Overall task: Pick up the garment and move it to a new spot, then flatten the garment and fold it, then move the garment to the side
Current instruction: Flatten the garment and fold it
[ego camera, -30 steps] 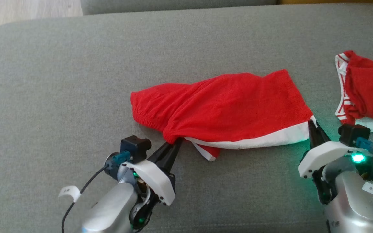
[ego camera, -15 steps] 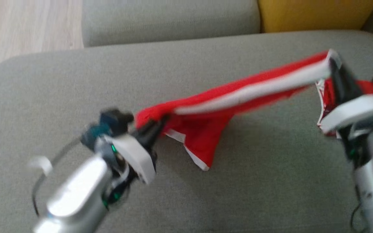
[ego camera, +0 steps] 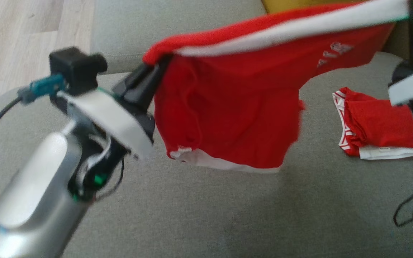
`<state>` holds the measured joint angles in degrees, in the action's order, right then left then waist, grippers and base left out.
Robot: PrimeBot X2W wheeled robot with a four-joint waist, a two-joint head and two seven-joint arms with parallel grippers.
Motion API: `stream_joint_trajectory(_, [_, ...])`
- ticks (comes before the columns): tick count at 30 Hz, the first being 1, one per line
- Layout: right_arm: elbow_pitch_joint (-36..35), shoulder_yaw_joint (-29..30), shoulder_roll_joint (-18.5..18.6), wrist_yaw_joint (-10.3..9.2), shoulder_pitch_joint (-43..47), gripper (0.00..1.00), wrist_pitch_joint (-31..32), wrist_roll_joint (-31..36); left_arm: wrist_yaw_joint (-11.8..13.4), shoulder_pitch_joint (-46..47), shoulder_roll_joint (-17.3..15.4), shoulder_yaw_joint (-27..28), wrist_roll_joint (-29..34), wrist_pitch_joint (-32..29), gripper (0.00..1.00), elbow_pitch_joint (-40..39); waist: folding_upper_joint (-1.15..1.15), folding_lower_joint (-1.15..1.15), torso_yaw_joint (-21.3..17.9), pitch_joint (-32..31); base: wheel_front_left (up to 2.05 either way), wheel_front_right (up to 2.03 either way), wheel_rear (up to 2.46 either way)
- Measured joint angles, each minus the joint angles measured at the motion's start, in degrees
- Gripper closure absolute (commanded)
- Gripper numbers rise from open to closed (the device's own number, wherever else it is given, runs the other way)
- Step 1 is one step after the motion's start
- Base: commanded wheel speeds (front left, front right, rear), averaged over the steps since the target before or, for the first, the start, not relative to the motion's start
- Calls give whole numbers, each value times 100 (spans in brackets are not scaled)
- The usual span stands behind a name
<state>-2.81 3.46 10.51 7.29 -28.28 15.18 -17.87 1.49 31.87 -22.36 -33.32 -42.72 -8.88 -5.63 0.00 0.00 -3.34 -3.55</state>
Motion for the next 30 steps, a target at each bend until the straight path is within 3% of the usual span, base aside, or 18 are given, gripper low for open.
stream_joint_trajectory(8, [-1151,346,-452,0,1001,100,1184,224,267,-993,-556,49,-354,-578,100,-998,0,0,-16,67,0,0,0])
stream_joint_trajectory(15, [-1447,482,-599,0,749,100,1635,345,288,-703,-690,138,-435,-909,100,-1221,0,0,-4,351,0,0,0])
stream_joint_trajectory(21, [-621,298,-565,0,-920,100,1417,283,-97,830,-450,191,-432,-1018,100,-137,0,0,8,959,0,0,0])
stream_joint_trajectory(26, [751,53,-275,0,-2596,100,441,356,-467,2501,-26,259,98,-441,100,1373,0,2,52,1596,0,0,0])
stream_joint_trajectory(30, [1951,174,-318,0,-3715,100,-552,498,-675,3482,108,209,702,236,100,2354,0,2,80,2037,0,0,0])
